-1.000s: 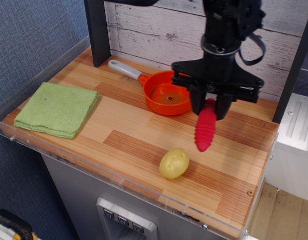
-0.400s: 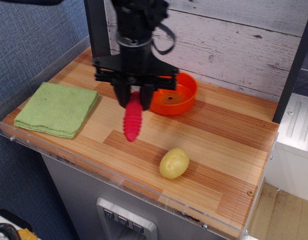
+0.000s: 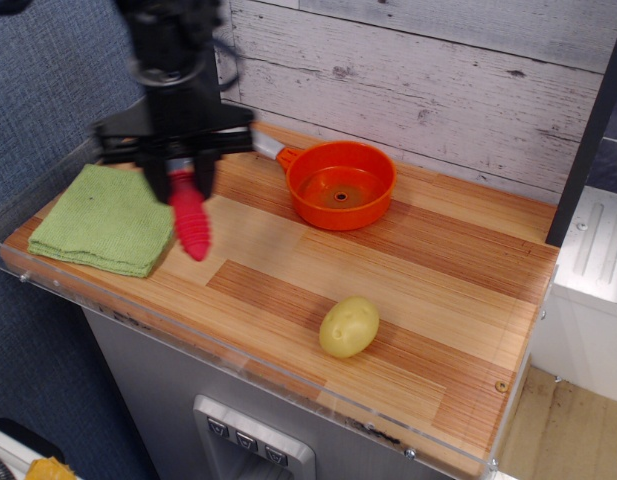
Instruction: Place the red spoon on the green cloth.
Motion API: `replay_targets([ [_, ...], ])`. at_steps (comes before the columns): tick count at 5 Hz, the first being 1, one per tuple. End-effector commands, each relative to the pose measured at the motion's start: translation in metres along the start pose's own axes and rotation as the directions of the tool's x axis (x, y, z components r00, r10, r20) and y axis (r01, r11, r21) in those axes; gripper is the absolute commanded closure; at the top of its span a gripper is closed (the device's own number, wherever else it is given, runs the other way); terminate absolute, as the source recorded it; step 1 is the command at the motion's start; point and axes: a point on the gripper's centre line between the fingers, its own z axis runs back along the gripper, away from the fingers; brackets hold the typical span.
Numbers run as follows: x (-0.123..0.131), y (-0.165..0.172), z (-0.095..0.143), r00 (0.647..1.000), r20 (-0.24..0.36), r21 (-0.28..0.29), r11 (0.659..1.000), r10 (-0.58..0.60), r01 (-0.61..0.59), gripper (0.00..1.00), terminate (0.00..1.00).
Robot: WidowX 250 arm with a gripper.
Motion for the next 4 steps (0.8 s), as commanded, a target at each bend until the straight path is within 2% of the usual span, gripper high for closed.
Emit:
replay_targets([
  [1,0.013,0.032,-0.014,0.999,-0.026,0.034,0.999,0.032,-0.031,1.0,0.0],
  [2,0.021,0.034,-0.019,0.991,-0.035,0.089,0.987,-0.131,0.134,1.0,0.0],
  [3,0.026,0.033,-0.035,0.996,-0.022,0.068,0.993,-0.091,0.092,1.0,0.0],
  [4,0.032,0.035,-0.041,0.995,-0.025,0.104,0.99,-0.095,0.097,1.0,0.0],
])
